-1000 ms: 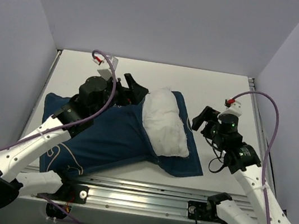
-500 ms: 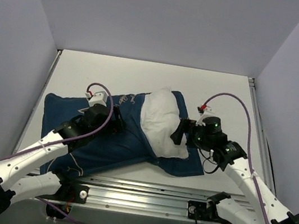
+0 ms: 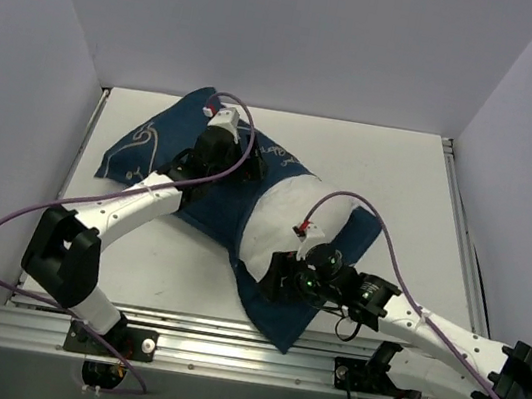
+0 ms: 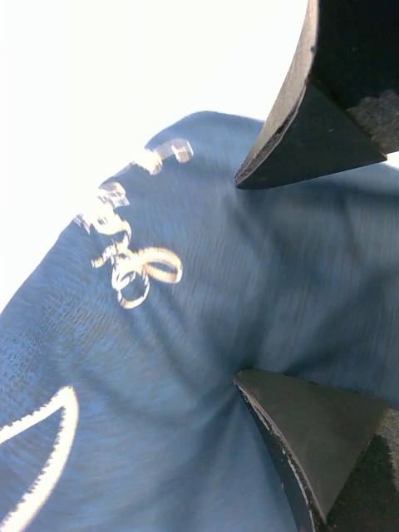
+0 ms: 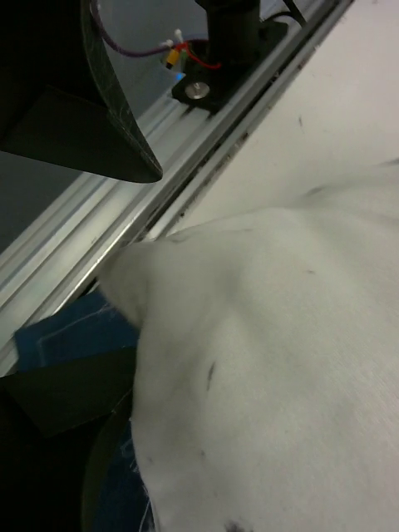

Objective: Remove the pillowcase from the pillow

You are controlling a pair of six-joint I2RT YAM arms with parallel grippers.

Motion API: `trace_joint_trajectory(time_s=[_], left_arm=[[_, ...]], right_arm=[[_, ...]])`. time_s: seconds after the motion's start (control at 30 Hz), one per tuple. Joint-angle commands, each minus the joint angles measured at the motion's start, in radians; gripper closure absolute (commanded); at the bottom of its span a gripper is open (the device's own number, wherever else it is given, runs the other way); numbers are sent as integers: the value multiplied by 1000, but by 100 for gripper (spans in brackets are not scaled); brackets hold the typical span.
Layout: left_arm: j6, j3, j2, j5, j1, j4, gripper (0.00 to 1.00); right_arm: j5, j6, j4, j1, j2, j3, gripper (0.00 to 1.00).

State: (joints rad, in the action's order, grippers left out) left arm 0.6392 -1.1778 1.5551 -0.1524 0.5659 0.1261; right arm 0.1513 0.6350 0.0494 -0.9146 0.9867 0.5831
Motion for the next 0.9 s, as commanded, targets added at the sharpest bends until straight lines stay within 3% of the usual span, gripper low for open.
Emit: trace_joint_trajectory(time_s=[0.0,0.2,0.47,0.6,0.73,0.87], left_arm=[[-56,-46,-7,142,11,-164,3],[-65,146,-238,64,14,-157,3],[-26,461,-653,-42,28,13,3],[19,561,-805,-15,32,72,3],[46,629,-880,-33,32,139,4],[77,684,-937,-76,31,184,4]], right_arm=[[-119,91,-115,-101,53,30,26],[-425,103,87,-147,84,142,23],[-550,129,125,-217,78,225,9],[-642,179,141,-335,194,287,4],[-803,300,274,-481,361,398,0],[-875,367,334,-521,516,498,0]])
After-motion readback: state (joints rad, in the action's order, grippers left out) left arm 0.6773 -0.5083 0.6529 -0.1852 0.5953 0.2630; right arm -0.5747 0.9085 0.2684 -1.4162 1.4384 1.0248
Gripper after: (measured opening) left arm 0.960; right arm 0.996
